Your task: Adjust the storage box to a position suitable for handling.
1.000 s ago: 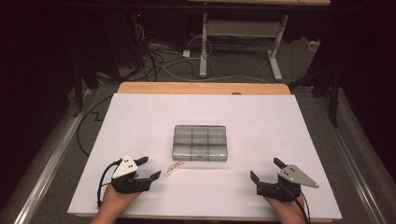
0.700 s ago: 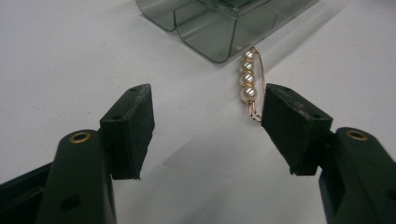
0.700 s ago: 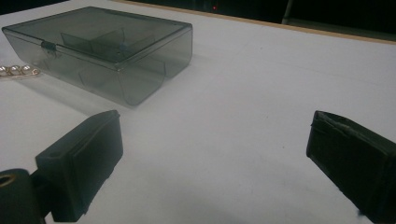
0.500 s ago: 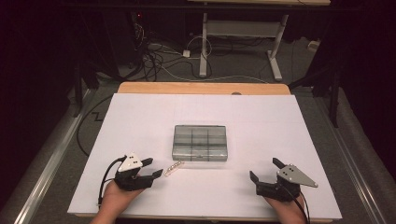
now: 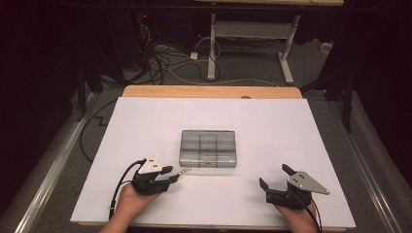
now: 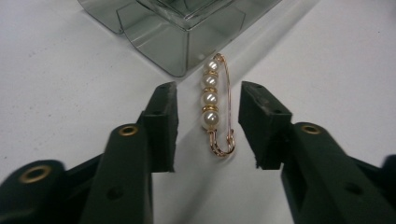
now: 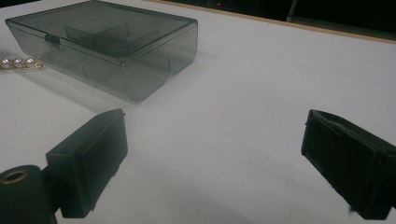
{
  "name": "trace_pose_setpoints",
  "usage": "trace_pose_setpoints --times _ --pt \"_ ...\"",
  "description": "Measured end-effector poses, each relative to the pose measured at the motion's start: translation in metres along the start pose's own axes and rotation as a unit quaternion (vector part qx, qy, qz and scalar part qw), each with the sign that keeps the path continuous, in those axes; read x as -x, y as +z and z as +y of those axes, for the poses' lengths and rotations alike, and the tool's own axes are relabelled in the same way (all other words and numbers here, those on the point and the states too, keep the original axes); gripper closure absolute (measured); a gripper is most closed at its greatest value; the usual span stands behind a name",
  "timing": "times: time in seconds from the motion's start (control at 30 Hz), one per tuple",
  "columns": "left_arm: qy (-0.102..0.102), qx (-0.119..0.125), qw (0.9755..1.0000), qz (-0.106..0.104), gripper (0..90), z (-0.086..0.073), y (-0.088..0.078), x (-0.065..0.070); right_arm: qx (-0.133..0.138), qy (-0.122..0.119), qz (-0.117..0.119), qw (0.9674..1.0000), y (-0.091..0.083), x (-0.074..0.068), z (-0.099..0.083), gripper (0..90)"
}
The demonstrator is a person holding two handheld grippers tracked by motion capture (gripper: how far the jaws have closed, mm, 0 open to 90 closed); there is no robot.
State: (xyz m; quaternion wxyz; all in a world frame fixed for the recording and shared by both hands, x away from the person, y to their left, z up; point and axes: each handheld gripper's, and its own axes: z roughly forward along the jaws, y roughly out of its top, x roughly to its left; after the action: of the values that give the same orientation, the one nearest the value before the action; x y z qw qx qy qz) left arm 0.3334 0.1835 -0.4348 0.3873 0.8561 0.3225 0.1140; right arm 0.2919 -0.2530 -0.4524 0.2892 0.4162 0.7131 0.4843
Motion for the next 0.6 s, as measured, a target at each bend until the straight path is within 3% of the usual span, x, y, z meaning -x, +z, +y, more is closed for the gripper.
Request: trace_pose_setpoints --times 0.17,0.27,0.6 --pt "0.005 -0.008 0.9999 -0.005 63.8 0.003 0.006 0.001 0.0 -0.003 -0.001 1.0 0.0 0.0 0.0 8.4" --pt "0.005 -0.018 0.9998 0.002 70.2 0.005 0.01 0.003 0.001 -0.003 -0.001 1.0 0.0 0.0 0.0 8.6" --pt "0.008 -0.035 0.9993 0.006 75.2 0.006 0.015 0.004 0.001 -0.003 0.0 1.0 0.0 0.0 0.0 9.5"
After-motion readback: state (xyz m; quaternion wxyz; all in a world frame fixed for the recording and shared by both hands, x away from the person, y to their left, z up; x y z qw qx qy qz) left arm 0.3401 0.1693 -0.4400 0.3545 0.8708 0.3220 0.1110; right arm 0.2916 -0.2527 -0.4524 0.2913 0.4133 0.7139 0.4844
